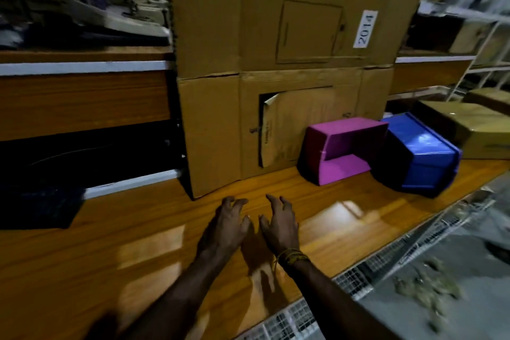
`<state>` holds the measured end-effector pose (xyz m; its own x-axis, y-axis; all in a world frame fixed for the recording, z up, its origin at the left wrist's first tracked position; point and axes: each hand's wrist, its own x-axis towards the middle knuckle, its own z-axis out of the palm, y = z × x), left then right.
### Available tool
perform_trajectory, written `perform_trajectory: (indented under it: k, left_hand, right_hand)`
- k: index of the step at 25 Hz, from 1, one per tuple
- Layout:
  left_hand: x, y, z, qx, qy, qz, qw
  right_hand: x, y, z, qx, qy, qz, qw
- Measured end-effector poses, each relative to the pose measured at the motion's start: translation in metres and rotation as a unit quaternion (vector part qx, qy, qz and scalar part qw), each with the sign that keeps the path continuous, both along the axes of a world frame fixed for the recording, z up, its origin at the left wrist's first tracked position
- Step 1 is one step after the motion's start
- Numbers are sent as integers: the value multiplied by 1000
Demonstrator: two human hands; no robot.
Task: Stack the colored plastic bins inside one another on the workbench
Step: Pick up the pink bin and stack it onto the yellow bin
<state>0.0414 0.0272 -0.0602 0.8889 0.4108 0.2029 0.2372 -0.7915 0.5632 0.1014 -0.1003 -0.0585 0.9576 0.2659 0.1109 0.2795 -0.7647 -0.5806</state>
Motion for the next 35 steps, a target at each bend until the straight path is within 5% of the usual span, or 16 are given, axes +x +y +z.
perform_trajectory:
  k: [8, 17, 35]
  left_hand:
    - [184, -90, 27, -34, 12, -30, 999]
    - [248, -96, 43, -11, 2, -33, 999]
    - [183, -89, 67, -50, -15, -58, 997]
  right_hand:
    - [206, -68, 44, -41, -96, -41, 994]
    - [315, -83, 60, -135, -102, -22, 985]
    - [241, -96, 72, 32, -142, -7, 989]
